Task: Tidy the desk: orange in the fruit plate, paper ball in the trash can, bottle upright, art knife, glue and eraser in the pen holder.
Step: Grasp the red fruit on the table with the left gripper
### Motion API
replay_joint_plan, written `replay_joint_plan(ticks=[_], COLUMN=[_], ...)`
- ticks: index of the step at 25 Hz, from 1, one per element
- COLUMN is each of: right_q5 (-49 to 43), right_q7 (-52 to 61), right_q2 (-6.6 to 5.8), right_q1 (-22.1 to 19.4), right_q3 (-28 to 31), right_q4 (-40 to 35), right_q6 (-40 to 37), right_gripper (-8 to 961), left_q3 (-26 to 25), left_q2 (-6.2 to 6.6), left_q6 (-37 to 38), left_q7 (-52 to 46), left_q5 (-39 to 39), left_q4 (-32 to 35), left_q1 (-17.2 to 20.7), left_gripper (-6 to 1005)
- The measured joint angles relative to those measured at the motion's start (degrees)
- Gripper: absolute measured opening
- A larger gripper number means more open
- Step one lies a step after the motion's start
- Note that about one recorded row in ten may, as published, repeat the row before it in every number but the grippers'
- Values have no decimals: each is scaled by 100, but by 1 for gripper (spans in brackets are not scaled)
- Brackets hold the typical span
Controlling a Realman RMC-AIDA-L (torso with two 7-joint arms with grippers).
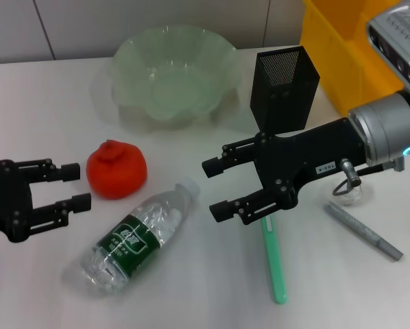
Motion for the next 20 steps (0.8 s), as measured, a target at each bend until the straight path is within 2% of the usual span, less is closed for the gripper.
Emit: replay_joint_plan(ticks=[3, 9, 18, 20], right_q5=[180, 252, 289, 295], right_q7=[77, 202, 209, 210], right_q2=[3, 6, 9, 0], right_q1=[-208, -365, -583, -616], right_q3=[-3, -7, -7, -7], right_q4=[-22, -46, -148, -150], right_q6=[-14, -58, -74, -75], right_gripper=[770, 769, 768, 768], left_q3=[161, 268, 397, 399], left_q2=[35, 28, -18, 4], left_q6=[0, -17, -48, -71], left_q7=[43, 111, 143, 123], left_q5=[-8, -9, -10, -13], left_q4=[0, -8, -18, -18], left_q1=[90, 151, 143, 72], left_gripper=[542, 541, 540, 539])
